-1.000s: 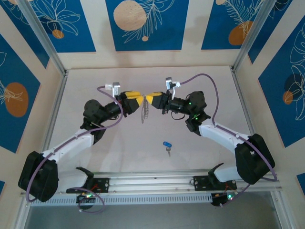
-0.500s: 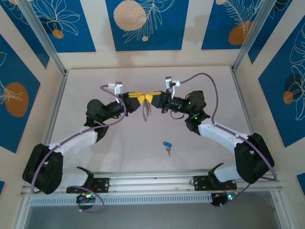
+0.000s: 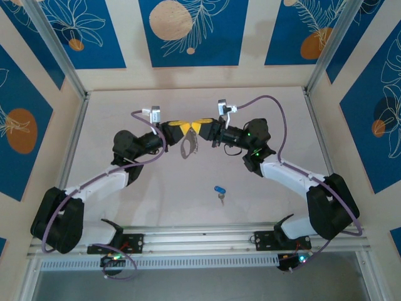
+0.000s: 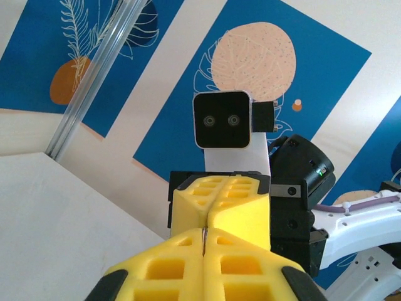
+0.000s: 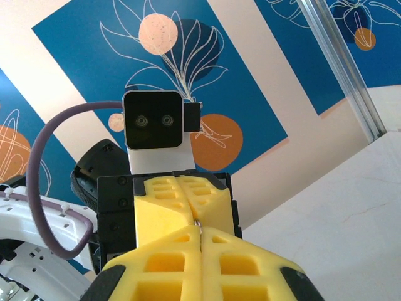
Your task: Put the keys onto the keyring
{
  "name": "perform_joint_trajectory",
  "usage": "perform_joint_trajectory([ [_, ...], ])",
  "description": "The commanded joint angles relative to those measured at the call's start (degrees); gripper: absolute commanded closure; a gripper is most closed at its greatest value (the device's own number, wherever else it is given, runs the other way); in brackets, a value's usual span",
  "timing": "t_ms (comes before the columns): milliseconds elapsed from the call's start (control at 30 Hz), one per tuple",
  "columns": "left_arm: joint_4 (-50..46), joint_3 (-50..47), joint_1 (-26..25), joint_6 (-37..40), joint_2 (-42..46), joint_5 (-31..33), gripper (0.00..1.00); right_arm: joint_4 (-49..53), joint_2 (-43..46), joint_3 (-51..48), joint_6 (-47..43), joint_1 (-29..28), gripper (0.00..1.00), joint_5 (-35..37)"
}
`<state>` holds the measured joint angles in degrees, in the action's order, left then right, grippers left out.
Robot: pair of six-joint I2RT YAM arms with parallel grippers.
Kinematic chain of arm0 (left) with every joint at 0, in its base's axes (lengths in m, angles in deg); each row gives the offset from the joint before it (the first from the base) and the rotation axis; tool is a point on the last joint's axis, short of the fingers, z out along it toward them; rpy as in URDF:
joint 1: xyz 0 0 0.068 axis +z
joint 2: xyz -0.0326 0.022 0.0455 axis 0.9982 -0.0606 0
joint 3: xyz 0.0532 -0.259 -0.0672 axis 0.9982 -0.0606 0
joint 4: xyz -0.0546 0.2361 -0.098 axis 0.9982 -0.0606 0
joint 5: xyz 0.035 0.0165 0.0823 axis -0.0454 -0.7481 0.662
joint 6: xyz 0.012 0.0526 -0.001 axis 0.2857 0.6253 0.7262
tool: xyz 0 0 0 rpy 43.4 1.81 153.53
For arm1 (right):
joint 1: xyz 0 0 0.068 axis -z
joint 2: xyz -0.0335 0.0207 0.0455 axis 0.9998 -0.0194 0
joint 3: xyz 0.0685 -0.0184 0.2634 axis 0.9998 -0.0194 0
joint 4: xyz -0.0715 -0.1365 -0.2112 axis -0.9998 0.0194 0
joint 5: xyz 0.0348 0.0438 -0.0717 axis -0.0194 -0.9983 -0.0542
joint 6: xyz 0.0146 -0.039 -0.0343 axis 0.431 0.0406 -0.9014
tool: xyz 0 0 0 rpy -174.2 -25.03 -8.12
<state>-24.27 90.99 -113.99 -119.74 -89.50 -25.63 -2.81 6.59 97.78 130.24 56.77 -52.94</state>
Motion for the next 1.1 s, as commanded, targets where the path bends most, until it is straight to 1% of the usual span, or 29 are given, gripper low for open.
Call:
perform_joint_trajectory([
  [0,3.25,1.96,-0.49,-0.18,0.03,-1.79,1.0,-0.88,-0.7,1.84,0.12,-0.24,1.0,0.47],
  [233,1.06,2.63,-0.42,1.08,0.23,-2.92,1.0,0.29,-0.81,1.93,0.63,0.43,0.99,0.03],
  [300,-1.7,3.32,-0.48,2.86,0.93,-3.81,1.0,1.98,0.04,1.67,0.65,1.12,0.84,-0.22],
  [333,-3.94,3.85,-0.42,4.3,1.44,-4.24,1.0,3.06,0.83,1.28,0.47,1.78,0.74,-0.55],
  [400,-8.51,5.09,-0.48,7.25,2.51,-5.28,1.0,5.6,2.82,0.22,-0.2,3.1,0.62,-1.22],
  [500,-15.43,7.65,-0.4,11.98,3.73,-7.8,1.0,10.52,6.15,-1.13,-1.84,5.19,0.52,-2.62],
  [600,-21.88,10.23,-0.42,16.22,4.16,-10.52,1.0,16.03,9.1,-1.64,-4.38,6.95,0.46,-5.68],
  [767,-38.67,16.37,-0.4,27.62,4.67,-14.06,1.0,23.33,12.75,-1.47,-9.09,8.01,0.45,-10.67],
  [833,-44.58,18.66,-0.39,31.27,4.3,-15.21,1.0,25.11,13.42,-0.79,-10.71,8.03,0.47,-12.85],
  [933,-49.63,21.3,-0.4,33.99,3.17,-17.31,1.0,26.75,13.74,0.07,-12.53,7.94,0.5,-15.13],
  [1067,-52.11,23.42,-0.4,34.87,1.52,-19.72,1.0,27.5,13.26,1.12,-13.73,7.77,0.52,-16.91],
])
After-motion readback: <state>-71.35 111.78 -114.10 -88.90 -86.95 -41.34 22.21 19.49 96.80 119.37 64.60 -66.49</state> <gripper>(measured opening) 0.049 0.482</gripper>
